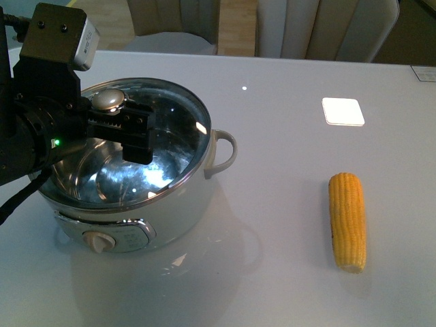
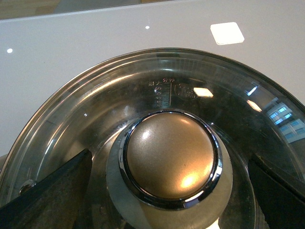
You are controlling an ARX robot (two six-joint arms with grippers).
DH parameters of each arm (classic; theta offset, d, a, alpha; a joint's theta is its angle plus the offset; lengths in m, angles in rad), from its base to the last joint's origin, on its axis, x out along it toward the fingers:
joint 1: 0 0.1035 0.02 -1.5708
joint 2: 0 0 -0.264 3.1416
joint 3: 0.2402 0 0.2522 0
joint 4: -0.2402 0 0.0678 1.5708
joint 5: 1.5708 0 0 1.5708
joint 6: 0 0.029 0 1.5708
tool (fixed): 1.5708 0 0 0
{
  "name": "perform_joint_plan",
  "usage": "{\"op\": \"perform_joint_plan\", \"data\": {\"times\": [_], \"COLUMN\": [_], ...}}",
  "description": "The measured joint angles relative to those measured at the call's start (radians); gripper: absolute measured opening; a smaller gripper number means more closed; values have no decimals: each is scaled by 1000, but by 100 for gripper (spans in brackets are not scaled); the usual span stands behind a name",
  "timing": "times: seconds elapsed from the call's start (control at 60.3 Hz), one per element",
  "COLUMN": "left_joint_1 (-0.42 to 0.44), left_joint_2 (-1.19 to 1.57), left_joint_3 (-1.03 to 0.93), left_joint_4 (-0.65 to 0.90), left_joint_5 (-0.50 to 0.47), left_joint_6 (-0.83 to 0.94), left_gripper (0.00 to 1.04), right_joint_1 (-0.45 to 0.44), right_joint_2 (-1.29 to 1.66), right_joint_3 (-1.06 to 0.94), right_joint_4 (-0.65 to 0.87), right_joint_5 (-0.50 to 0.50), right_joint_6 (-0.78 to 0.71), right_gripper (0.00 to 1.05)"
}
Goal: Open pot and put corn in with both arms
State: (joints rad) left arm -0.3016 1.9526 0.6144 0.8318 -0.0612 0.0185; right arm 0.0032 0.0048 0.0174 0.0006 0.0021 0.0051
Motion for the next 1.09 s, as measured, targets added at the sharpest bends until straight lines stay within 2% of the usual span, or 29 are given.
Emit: {"op": "perform_joint_plan", "data": {"times": [0.415, 0.746, 0.812, 1.094], "left_joint_1": [-6, -11, -13, -13], "left_joint_2": [31, 32, 32, 25], "left_joint_3": [29, 35, 35, 34], "left_joint_4": [3, 2, 3, 5], "left_joint_5": [-6, -18, -21, -28], "left_joint_6": [-32, -61, -59, -56], "left_gripper": [98, 49, 46, 46], "right_joint_1": [0, 0, 0, 0], "right_joint_2": [0, 0, 0, 0], "right_joint_3": [0, 0, 0, 0], "right_joint_4": [0, 0, 0, 0], "right_joint_5": [0, 0, 0, 0], "right_joint_6": [0, 0, 0, 0], "right_gripper": [96, 96, 96, 96]}}
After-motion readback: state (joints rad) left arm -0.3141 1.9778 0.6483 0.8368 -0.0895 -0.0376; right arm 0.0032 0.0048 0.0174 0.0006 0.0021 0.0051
